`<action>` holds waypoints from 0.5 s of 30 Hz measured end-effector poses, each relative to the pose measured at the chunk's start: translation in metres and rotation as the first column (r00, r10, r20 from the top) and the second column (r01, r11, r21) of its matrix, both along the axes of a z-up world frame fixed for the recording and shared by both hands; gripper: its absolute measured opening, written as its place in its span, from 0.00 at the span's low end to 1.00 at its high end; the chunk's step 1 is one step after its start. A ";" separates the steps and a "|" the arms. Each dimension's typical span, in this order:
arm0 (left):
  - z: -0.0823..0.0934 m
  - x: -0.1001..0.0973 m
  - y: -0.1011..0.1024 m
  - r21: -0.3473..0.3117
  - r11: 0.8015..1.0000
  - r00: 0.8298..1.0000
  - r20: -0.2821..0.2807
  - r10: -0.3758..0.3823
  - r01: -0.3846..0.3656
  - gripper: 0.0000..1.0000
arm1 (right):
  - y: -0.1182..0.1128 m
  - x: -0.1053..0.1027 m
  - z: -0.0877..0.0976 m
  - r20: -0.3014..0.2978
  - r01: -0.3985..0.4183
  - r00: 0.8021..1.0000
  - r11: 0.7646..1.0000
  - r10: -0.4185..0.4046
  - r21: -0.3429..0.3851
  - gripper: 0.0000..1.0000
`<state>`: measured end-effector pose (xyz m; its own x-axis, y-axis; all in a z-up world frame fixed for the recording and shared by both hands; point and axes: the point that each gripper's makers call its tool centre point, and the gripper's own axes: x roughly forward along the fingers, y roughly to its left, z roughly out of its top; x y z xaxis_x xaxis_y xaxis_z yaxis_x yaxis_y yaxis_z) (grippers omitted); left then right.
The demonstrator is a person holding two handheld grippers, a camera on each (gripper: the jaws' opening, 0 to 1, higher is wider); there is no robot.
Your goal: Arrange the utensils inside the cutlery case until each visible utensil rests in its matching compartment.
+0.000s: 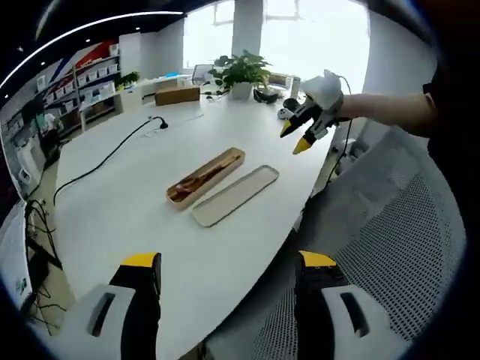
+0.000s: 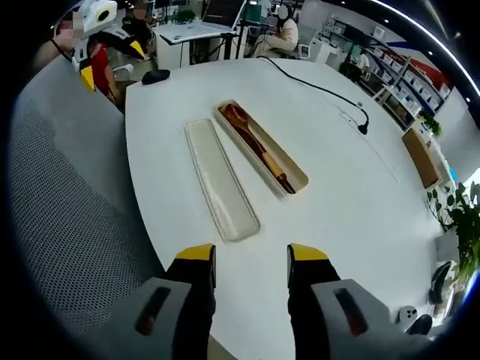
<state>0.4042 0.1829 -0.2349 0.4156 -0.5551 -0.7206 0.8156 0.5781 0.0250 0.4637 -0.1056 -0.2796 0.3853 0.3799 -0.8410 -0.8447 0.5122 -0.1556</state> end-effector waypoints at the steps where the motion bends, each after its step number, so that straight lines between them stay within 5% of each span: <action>1: -0.004 0.001 -0.001 0.018 0.999 1.000 0.002 -0.028 0.028 0.75 | 0.002 -0.001 -0.002 -0.005 -0.004 1.000 1.000 0.004 0.002 0.36; 15: -0.052 0.042 -0.018 0.074 0.977 0.979 -0.047 -0.197 0.200 0.70 | 0.013 -0.008 -0.037 -0.097 -0.107 0.990 0.994 0.104 -0.031 0.37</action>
<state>0.4465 0.1653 -0.2872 0.2736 -0.5649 -0.7785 0.9151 0.4021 0.0298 0.4555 -0.0927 -0.3162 0.2620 0.3828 -0.8859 -0.9056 0.4148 -0.0886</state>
